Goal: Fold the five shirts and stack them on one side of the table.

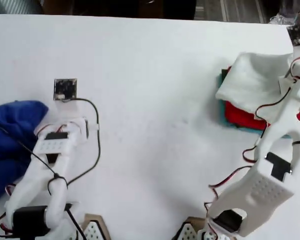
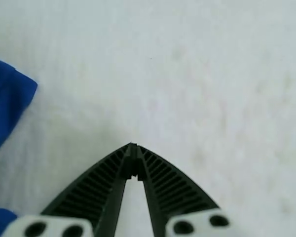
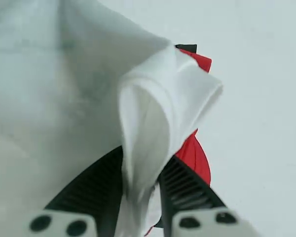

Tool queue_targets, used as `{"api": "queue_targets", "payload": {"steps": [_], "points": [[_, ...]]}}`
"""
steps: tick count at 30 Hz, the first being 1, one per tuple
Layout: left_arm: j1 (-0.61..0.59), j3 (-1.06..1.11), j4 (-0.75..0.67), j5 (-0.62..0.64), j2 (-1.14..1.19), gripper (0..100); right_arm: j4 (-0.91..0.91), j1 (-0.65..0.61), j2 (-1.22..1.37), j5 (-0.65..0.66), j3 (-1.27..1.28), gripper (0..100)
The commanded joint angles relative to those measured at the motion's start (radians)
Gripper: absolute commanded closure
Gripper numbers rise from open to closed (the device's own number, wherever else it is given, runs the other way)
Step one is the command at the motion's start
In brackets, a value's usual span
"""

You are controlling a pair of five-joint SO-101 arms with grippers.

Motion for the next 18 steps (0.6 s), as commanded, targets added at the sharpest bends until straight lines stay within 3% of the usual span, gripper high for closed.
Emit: {"api": "queue_targets", "payload": {"steps": [1,7,13,18], "points": [[-0.005,0.007,-0.025,-0.002,-0.038,97,-0.082,0.03,0.016,0.009,-0.048,97.8],[-0.005,0.007,-0.025,-0.002,-0.038,97,-0.162,0.033,0.07,0.008,-0.048,97.5],[-0.005,0.007,-0.025,-0.002,-0.038,97,-0.165,0.033,0.068,0.006,-0.063,74.7],[-0.005,0.007,-0.025,-0.002,-0.038,97,-0.102,0.035,0.068,0.0,-0.169,74.8]]}}
